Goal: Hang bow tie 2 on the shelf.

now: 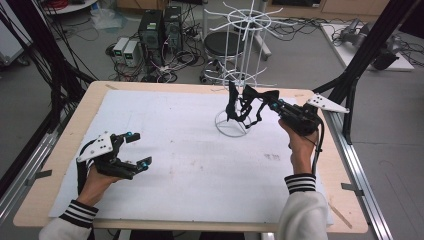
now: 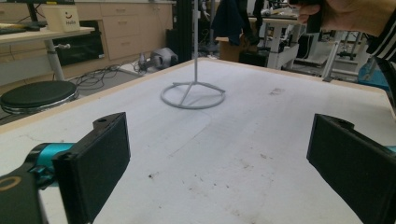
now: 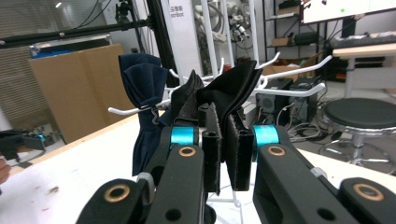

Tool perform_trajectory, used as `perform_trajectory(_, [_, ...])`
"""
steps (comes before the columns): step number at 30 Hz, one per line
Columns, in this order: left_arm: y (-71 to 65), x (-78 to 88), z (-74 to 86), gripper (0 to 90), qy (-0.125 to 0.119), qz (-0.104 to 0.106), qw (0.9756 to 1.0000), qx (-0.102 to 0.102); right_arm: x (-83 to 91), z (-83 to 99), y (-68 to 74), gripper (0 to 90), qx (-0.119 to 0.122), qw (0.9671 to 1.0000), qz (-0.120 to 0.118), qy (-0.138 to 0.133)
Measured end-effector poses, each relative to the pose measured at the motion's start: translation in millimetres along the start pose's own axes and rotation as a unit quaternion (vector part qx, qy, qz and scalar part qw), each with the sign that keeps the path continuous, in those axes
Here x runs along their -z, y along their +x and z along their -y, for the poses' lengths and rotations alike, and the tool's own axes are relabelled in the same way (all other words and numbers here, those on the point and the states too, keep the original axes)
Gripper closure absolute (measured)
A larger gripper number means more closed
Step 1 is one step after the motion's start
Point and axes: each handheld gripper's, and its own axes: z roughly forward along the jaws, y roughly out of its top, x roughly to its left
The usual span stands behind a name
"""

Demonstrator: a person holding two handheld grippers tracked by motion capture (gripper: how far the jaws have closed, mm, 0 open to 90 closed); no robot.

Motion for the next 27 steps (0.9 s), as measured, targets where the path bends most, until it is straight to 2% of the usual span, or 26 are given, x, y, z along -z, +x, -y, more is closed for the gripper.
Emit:
perform_trajectory(12, [-1.6, -2.7, 0.2, 6.5, 0.001, 0.000, 1.0000, 0.000, 5.1, -2.7, 2.3, 86.4, 0.010, 0.9999, 0.003, 0.003])
perform_trajectory(27, [-3.9, -3.7, -1.1, 6.5, 0.000, 0.003, 1.0000, -0.002, 10.9, -10.5, 8.9, 86.3, 0.026, 0.9996, -0.001, -0.009])
